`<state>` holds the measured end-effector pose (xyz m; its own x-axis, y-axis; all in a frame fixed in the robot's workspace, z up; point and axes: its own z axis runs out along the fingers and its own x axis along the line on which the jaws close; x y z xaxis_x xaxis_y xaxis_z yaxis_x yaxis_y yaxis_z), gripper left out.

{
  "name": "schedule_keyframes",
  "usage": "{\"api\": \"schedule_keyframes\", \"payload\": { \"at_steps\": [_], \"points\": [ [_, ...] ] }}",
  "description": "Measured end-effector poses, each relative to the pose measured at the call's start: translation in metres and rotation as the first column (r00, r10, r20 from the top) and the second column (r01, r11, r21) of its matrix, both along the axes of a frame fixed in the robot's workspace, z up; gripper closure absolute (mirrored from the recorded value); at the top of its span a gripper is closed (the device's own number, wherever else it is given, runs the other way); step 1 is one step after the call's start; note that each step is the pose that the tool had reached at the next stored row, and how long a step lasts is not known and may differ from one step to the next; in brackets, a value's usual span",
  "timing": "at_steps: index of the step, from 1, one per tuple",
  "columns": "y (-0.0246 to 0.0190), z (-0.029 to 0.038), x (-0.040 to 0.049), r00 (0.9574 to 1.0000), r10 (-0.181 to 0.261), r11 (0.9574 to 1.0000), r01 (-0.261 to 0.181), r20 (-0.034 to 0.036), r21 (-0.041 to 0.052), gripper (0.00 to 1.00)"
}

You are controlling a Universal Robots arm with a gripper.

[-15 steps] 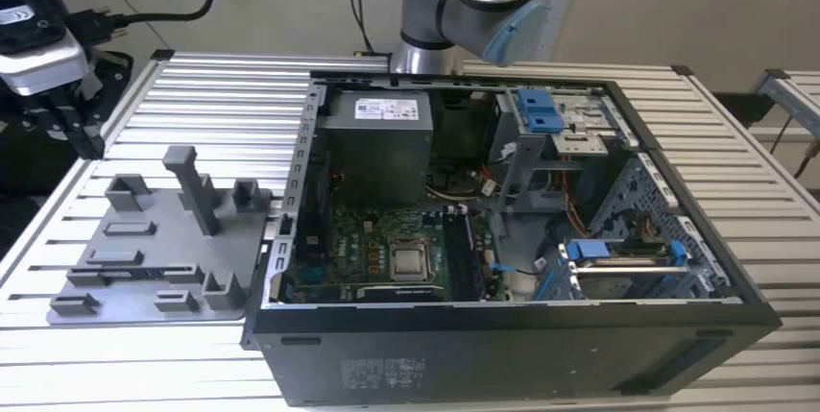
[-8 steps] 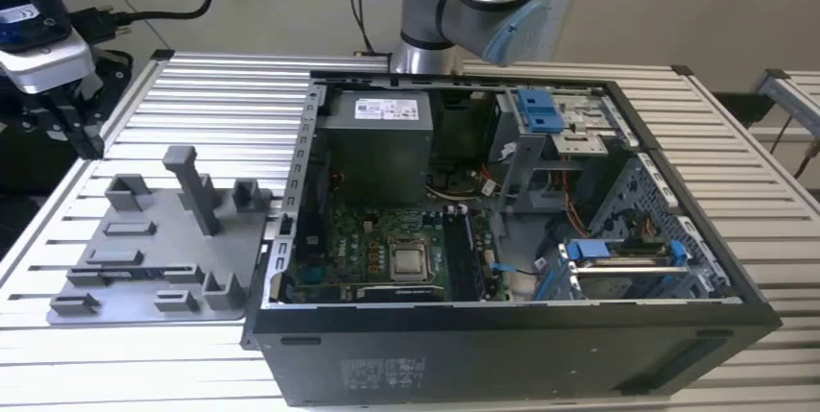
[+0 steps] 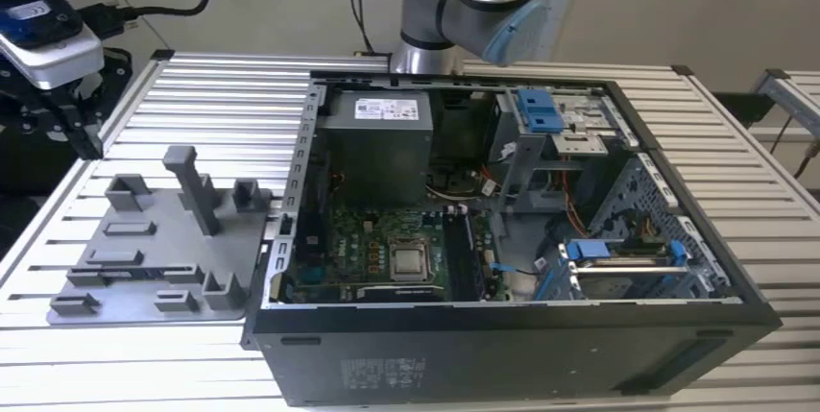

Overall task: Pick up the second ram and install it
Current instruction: 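Pick up the second ram and move it above second insertion slot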

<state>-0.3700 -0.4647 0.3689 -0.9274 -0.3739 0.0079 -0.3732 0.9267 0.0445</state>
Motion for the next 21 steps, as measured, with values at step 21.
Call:
{"api": "schedule_keyframes", "payload": {
  "at_steps": [21],
  "points": [
    [0.0000, 0.0000, 0.0000, 0.9849, 0.173, 0.9849, -0.173, -0.0001, -0.0002, 0.89]
  ]
}}
